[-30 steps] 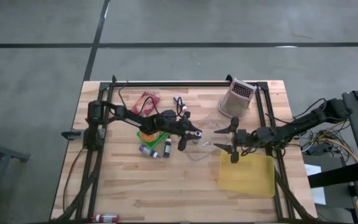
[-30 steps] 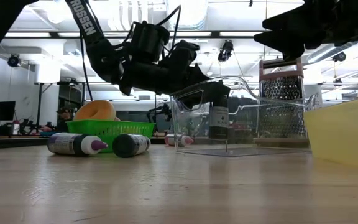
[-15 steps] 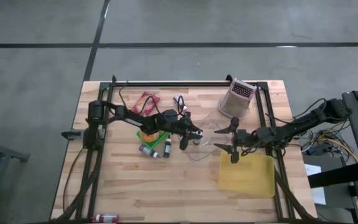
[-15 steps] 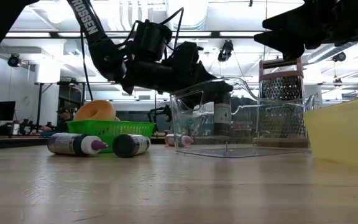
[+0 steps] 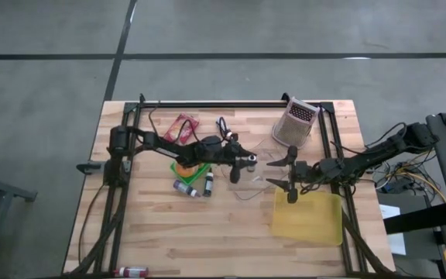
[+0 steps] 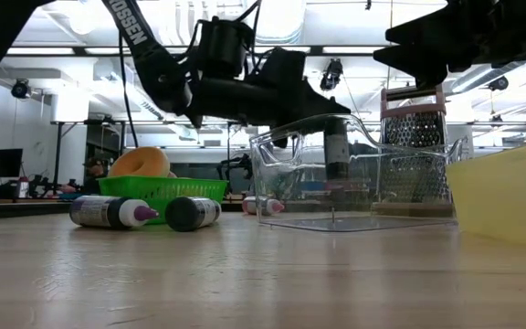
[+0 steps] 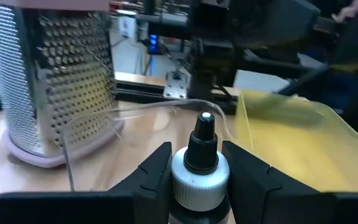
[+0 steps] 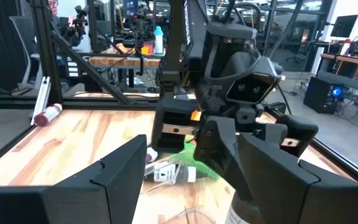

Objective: Pick & Place Food Item
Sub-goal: Put the bottom black food coloring bottle into the transparent bin

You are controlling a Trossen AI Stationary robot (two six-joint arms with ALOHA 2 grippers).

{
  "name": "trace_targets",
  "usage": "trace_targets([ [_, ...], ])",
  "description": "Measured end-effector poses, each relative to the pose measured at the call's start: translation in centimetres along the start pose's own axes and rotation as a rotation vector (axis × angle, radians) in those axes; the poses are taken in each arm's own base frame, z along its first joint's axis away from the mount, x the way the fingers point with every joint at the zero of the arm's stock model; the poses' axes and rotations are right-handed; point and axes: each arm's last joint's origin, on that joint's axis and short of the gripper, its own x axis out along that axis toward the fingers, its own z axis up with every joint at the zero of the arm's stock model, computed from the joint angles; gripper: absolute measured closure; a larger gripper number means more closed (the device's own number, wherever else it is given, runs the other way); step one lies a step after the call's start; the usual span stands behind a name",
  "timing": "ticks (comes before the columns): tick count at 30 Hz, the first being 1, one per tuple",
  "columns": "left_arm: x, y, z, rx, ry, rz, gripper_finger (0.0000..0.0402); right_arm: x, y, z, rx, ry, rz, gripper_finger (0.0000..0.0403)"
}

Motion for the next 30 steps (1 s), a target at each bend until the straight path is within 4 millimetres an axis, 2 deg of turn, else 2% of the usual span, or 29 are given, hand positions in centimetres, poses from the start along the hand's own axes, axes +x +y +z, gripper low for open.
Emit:
trace_targets([
  [8, 1.3, -1.3, 0.3, -0.030, -0.033, 0.100, 0.0288, 0.0, 0.0, 0.0, -0.007, 0.000, -0.001, 0.0156],
  [15, 3.7, -1.4, -2.1, -0.050, 0.003, 0.117, 0.0288, 0.0, 0.0, 0.1, -0.007, -0.002, -0.001, 0.0156],
  [18, 4.3, -1.3, -2.4, -0.055, 0.013, 0.119, 0.0288, 0.0, 0.0, 0.0, -0.006, -0.001, -0.001, 0.0156],
  [30, 4.3, -1.3, -2.8, -0.068, 0.060, 0.130, 0.0288, 0.0, 0.0, 0.0, -0.015, 0.002, -0.001, 0.0156],
])
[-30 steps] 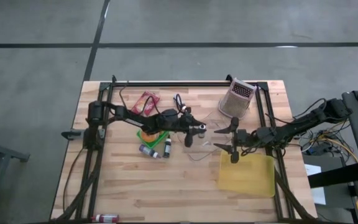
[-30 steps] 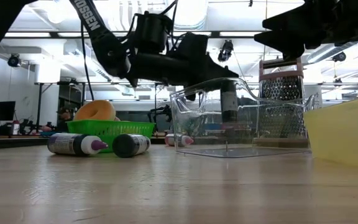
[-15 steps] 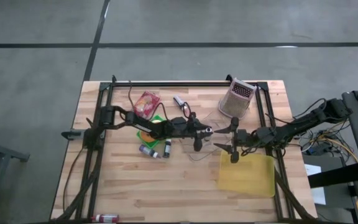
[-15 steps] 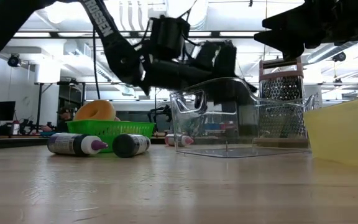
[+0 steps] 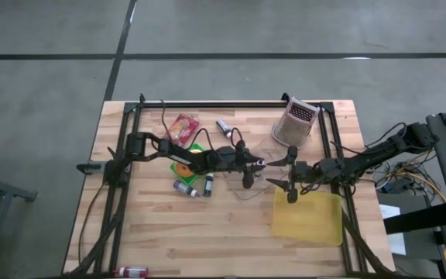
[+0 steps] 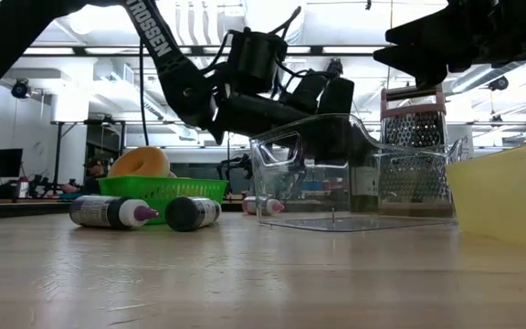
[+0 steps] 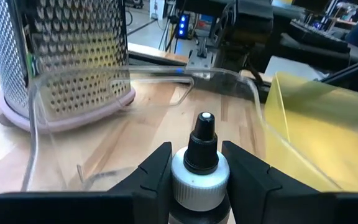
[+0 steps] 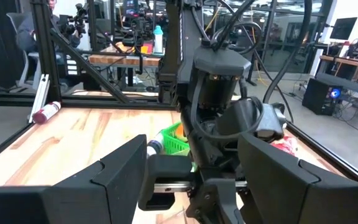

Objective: Pick & Place Food Item
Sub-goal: Put the bottom black food coloring bottle into the transparent bin

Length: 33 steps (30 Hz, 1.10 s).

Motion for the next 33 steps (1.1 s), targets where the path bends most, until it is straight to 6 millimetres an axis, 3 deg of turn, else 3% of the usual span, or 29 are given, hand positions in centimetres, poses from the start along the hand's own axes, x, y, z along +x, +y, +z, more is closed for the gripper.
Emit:
trace_targets([
  [17, 0.0, 0.0, -0.3, -0.053, 0.026, 0.002, 0.0286, 0.0, 0.0, 0.0, 0.003, 0.000, 0.000, 0.0156],
  [24, 0.0, -0.4, -0.3, -0.042, 0.036, -0.040, 0.0206, 0.0, 0.0, 0.0, 0.003, 0.000, 0.000, 0.0156],
  [33, -0.1, -1.3, -0.5, 0.004, 0.049, -0.125, 0.0202, 0.0, 0.0, 0.0, 0.003, 0.000, 0.001, 0.0156],
])
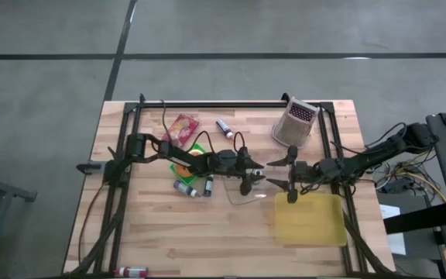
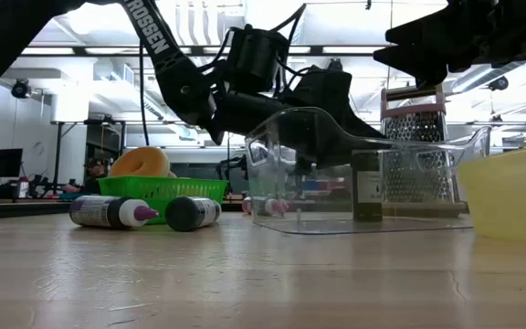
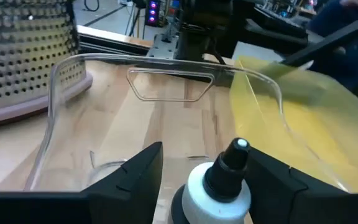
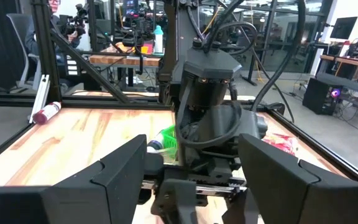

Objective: Pick & Place Food Item
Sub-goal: Put the bottom black food coloring bottle into the transparent bin

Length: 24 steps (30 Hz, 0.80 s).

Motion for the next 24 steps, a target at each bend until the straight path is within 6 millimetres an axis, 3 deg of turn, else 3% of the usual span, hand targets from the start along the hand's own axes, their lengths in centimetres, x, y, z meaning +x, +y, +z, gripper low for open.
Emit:
trace_targets([
  [24, -0.24, -0.20, 0.92, 0.101, -0.034, -0.026, 0.0202, 0.00, 0.01, -0.04, -0.008, 0.004, 0.003, 0.0156],
])
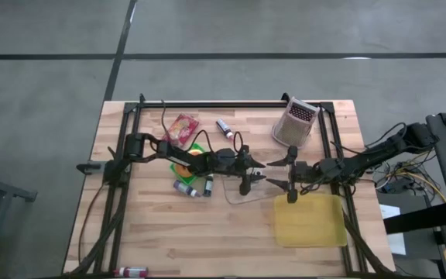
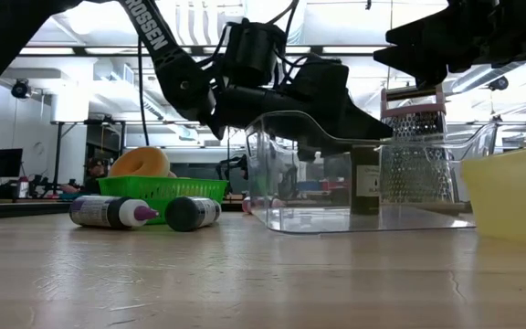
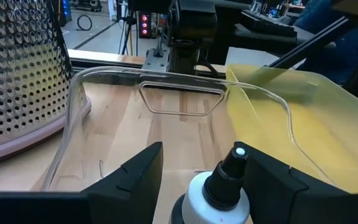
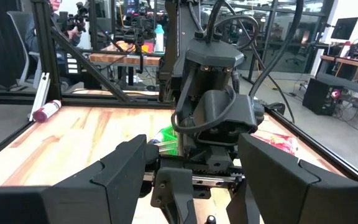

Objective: Pick & Place Food Item
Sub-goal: Put the bottom black food coloring bottle into the transparent bin, then put the purple food coloring bottle into the transparent bin

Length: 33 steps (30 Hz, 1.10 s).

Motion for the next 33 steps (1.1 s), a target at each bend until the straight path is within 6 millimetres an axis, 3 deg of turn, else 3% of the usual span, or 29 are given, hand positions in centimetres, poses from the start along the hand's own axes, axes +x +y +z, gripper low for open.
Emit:
trace_targets([
  [25, -0.2, 0.3, 0.8, 0.064, -0.030, 0.008, 0.0200, 0.0, 0.0, 0.0, 0.001, 0.003, 0.006, 0.0156],
  [33, -1.0, 0.3, 3.0, 0.105, -0.067, 0.012, 0.0157, 0.0, 0.0, -0.1, 0.002, 0.013, 0.006, 0.0156],
])
